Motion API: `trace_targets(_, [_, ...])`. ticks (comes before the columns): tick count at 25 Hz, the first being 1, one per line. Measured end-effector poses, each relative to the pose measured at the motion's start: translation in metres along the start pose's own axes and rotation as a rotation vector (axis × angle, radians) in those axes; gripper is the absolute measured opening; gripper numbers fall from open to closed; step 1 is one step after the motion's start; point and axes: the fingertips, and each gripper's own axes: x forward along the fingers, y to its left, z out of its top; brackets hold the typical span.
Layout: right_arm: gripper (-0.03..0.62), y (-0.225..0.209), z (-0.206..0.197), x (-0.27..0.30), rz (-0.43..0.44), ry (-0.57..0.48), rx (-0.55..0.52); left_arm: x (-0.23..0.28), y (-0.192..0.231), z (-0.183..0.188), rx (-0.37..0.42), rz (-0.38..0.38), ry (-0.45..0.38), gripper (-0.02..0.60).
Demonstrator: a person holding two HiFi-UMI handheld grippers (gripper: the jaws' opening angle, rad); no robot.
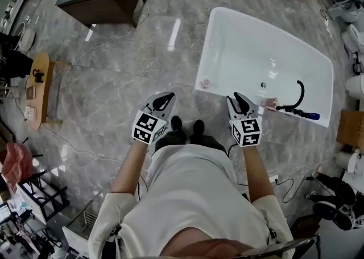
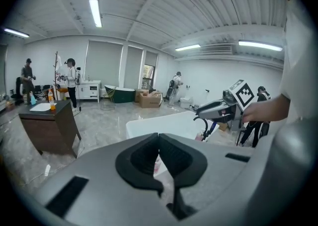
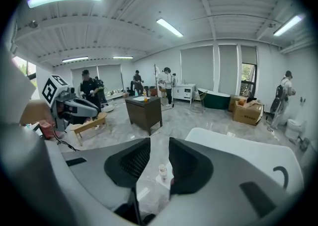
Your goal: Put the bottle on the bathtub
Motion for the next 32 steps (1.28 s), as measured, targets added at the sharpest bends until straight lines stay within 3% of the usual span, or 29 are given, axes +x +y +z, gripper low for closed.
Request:
trace_targets(6, [0.071,-0.002,0.022,-0.034,-0.03,-0.056,0.023,-0.02,-0.006,0.024,-0.004,0.01,-0.05,0.008])
trace_targets(13, [0.051,-0.004,0.044,-0.064,-0.092,-0.109,-0.044,-0.039,-0.006,0.067,-0.001,0.064,-0.2,0.008])
trace_targets(21, [0.032,-0.013,0.056,-0.075,-0.124,-0.172,0.031,-0.035,-0.004,0.082,0.031,0.046,-0.203,0.008])
trace_targets(32, [0.031,-0.009,0.068,-0.076,-0.115,-0.189,-0.009,-0.032,-0.006,0.088,0.045,0.029,-0.201,0.008])
